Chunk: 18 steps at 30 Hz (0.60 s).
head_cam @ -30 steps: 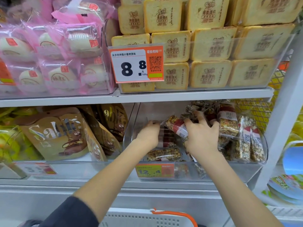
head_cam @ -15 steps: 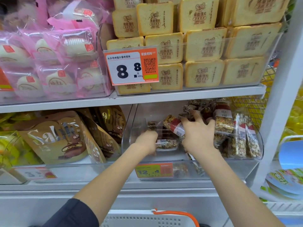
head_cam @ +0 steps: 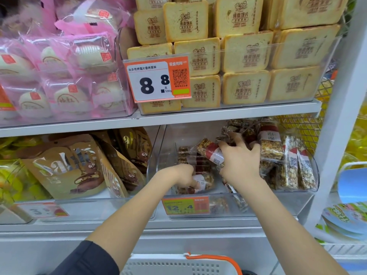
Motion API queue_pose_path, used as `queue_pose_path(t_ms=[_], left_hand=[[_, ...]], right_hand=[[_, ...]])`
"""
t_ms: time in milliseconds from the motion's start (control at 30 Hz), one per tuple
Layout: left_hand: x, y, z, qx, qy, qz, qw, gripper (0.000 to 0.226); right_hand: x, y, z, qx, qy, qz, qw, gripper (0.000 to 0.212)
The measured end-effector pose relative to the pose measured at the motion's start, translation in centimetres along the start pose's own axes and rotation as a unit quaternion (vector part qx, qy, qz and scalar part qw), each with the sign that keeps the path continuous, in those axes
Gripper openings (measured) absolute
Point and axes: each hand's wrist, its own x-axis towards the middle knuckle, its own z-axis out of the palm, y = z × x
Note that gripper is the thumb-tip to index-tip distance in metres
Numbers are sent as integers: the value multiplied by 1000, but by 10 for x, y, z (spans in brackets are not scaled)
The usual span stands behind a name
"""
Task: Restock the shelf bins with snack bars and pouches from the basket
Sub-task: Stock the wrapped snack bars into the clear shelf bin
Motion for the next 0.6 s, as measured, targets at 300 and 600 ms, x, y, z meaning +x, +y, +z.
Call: queue_pose_path(t_ms=[300, 600], left_hand=[[-22, 1, 5, -145, 24, -60, 987, 5], [0, -6, -3, 201, 70, 145, 966, 56]], right_hand=[[1, -1, -1, 1, 2, 3, 1000, 57], [0, 0, 1, 1, 1, 1, 1000, 53]])
